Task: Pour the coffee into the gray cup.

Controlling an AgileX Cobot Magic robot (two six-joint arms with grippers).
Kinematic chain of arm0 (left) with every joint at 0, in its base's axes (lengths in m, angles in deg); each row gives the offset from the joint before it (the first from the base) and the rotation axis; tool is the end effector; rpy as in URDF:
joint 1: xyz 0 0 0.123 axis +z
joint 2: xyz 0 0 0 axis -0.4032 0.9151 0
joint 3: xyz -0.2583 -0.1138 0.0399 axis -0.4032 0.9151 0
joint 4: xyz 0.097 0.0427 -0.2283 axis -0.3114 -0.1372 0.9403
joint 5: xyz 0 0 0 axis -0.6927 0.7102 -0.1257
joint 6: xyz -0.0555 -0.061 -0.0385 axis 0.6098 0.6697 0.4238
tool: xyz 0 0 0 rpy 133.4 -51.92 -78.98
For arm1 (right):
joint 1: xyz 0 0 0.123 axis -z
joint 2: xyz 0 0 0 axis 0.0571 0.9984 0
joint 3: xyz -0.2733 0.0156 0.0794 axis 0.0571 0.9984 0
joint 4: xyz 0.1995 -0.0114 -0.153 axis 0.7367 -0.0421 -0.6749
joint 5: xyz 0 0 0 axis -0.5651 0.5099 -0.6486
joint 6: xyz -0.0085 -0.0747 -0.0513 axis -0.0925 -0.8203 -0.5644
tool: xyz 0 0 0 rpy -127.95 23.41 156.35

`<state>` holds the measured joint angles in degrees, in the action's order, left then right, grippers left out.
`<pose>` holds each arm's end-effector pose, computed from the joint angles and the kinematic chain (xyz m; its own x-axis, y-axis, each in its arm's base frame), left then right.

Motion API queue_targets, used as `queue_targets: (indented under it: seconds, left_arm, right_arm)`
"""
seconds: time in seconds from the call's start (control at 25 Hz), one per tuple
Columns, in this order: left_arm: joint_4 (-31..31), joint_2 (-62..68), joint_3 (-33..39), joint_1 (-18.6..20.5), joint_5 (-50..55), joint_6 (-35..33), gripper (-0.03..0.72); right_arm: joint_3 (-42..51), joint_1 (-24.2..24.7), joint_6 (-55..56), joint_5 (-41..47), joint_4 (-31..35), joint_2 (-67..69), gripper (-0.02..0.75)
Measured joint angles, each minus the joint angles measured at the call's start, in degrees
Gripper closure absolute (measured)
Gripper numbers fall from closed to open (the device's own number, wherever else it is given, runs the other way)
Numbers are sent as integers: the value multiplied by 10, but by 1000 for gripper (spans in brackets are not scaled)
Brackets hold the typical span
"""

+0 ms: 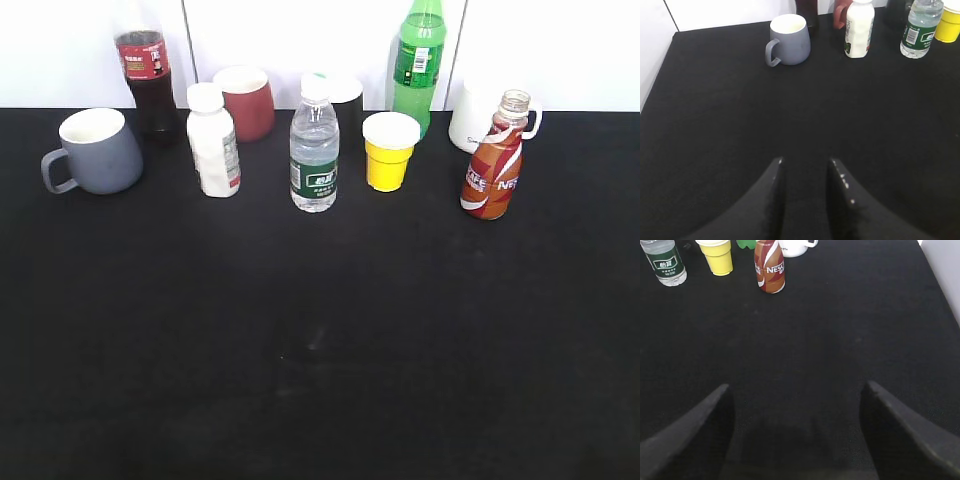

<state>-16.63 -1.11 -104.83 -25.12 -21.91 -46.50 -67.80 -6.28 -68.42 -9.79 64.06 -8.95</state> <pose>-0.0108 -0.0069 0.2830 -0.4166 0.1216 -0.9009 0.1408 0.9877 0.0682 -0.0062 0.0031 0.2789 -0.4306 -0.0254 -0.9022 -0.0882 0.9960 0.0140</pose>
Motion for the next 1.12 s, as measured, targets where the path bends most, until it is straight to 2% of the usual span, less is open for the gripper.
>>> queue_targets:
  seconds: [0.12,0.16,0.2,0.28,0.32,0.48,0.56,0.6,0.68,0.84,1.04,1.12]
  left_arm:
    - [0,0,0,0,0,0,466]
    - [2,0,0,0,-1,0,428]
    - [8,0,-6,0,-15,0,351]
    - [26,0,-15,0,-110,0,222]
    - [28,0,-16,0,-169,0,204]
    - [42,66,11,0,-361,0,193]
    - [52,129,39,0,-439,0,193]
    - [53,185,62,0,-515,0,193]
    - [54,251,82,0,-577,0,193]
    - [60,452,99,0,-740,0,193]
    - [60,777,100,0,-998,0,193]
    - [60,906,87,0,-1062,6,193]
  right_arm:
    - [0,0,0,0,0,0,150]
    - [0,0,0,0,0,0,150]
    - [0,0,0,0,0,0,150]
    - [0,0,0,0,0,0,150]
    - [0,0,0,0,0,0,150]
    - [0,0,0,0,0,0,150]
    - [0,0,0,0,0,0,150]
    - [0,0,0,0,0,0,150]
    - [0,0,0,0,0,0,150]
    - [0,0,0,0,2,0,150]
    - [0,0,0,0,4,0,150]
    - [0,0,0,0,4,0,150]
